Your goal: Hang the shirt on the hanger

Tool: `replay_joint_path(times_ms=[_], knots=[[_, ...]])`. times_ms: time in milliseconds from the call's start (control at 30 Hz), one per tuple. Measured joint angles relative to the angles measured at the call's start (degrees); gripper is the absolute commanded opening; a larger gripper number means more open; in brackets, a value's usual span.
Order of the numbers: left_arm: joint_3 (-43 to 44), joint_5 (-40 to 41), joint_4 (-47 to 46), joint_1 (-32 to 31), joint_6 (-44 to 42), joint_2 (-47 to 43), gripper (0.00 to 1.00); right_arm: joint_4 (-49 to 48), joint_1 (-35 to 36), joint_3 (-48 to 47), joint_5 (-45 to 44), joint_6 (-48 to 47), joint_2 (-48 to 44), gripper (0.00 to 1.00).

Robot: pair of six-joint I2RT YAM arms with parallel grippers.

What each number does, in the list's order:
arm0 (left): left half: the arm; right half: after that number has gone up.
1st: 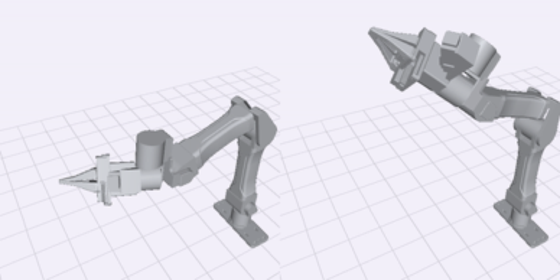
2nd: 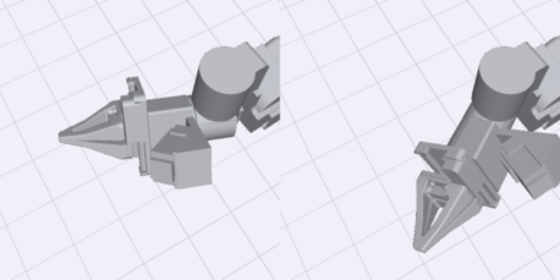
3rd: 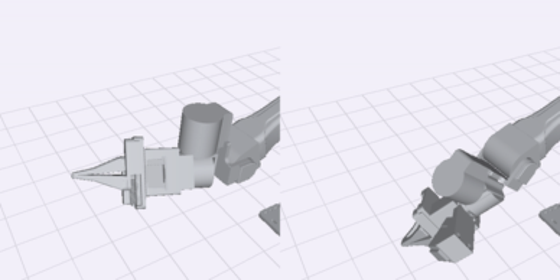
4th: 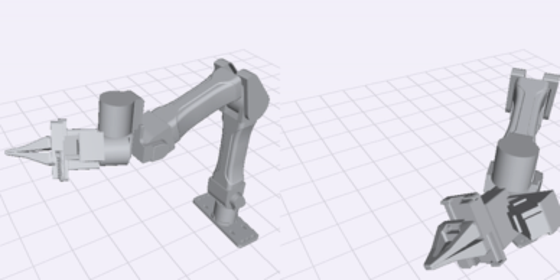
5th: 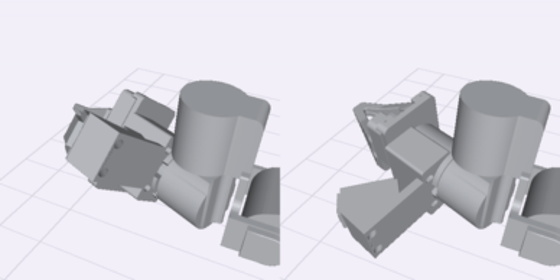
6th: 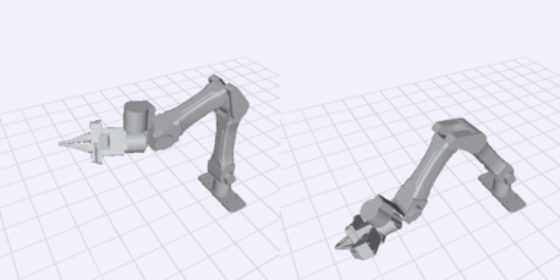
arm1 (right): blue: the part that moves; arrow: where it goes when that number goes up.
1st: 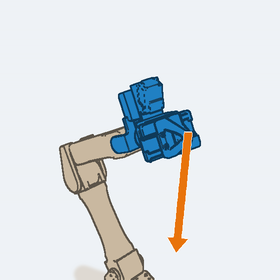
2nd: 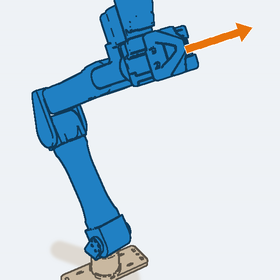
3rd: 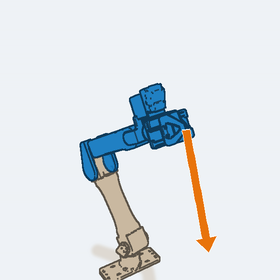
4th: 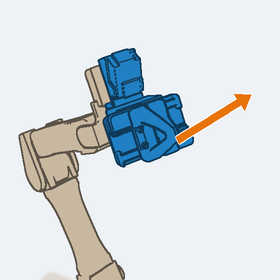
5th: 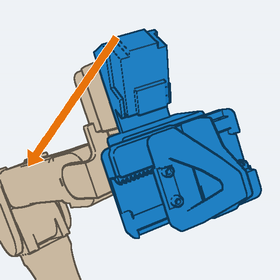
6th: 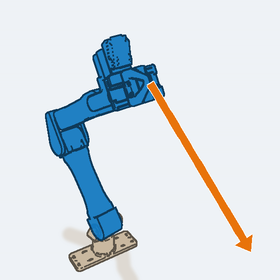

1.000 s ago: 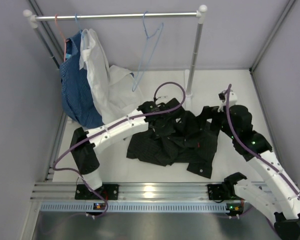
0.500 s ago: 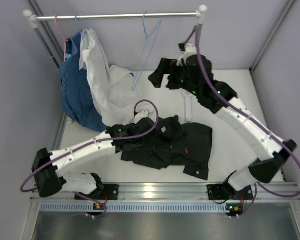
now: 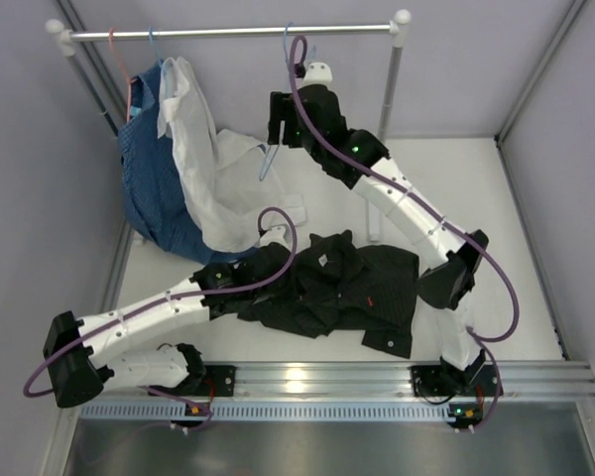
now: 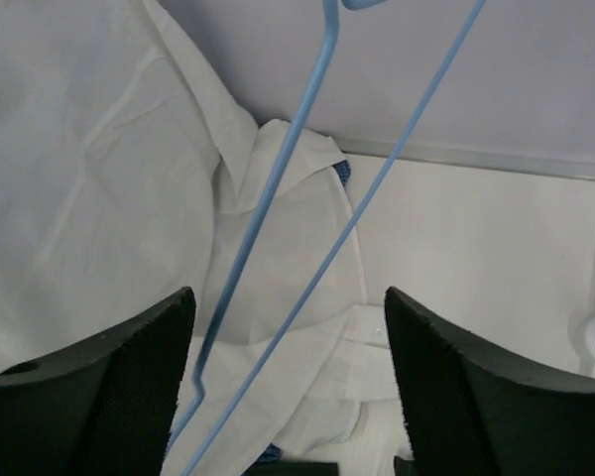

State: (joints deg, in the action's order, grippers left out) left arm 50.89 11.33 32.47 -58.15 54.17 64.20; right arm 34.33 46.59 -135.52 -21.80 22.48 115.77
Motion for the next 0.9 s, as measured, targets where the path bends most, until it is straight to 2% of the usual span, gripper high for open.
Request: replay_joint_path(times_ms=[100,167,267,400,633,900], knots=[[-0.24,-1.16,-0.26,0.00,-0.39,0.00,0.00,0.61,-0.44,0.68,-1.38,-1.99,1.51,0.59],[-0.42,-1.60,-0.57,0.00,-0.59,-0.07,0.00,0.94,-0.81,2.58,-1.73,-2.64,1.27,0.57],[-0.55,-2.14,-0.85,0.00,-1.09,-0.35,0.00,0.87,-1.55,7.43,-1.92,-3.52,-0.79,0.45],[-0.55,-2.89,-1.20,0.00,-1.81,-0.35,0.00,0.50,-3.06,15.91,-0.24,-4.17,-6.64,0.20],[-0.55,-3.63,-1.25,0.00,-2.12,-0.35,0.00,-0.85,-9.60,21.29,7.87,-5.33,-12.68,0.16],[-0.55,-4.04,-1.27,0.00,-2.34,-0.33,0.00,-0.94,-13.00,21.55,15.69,-7.96,-12.83,0.19]])
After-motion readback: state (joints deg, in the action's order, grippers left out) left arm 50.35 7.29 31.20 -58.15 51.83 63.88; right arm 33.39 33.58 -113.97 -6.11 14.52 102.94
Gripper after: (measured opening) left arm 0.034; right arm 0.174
